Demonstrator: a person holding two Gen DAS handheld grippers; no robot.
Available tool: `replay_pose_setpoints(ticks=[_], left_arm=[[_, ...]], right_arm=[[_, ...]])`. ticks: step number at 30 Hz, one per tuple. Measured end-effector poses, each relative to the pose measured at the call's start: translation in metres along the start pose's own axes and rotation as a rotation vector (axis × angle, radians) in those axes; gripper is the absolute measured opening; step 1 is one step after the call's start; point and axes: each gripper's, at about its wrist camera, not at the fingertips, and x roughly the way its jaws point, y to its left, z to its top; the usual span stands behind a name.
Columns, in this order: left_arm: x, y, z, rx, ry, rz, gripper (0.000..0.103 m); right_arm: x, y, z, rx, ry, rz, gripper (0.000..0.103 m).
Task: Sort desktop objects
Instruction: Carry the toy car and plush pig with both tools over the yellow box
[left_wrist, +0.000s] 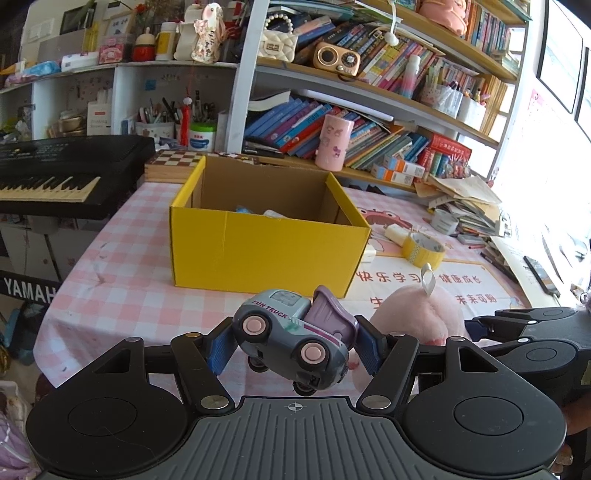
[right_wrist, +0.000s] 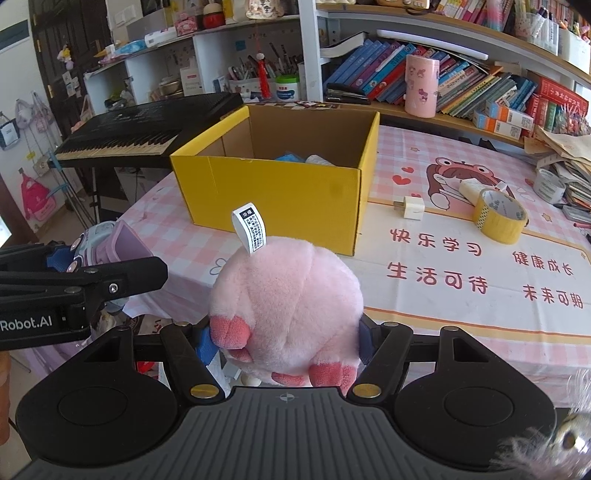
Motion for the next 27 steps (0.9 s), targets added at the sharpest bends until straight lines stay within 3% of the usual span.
replay_pose_setpoints(ticks=[18,27], left_arm=[[0.001,0.007,0.016,-0.017,-0.034,-0.001,0.067],[0.009,0.005,0.053,-0.010,-0.139,0.012,0.067]], right_arm=[[0.002,0.005,0.017,-0.018,-0.009,0.026,0.066],[-0.001,-0.007,0.063,-0.041,-0.131,0.034,0.066]])
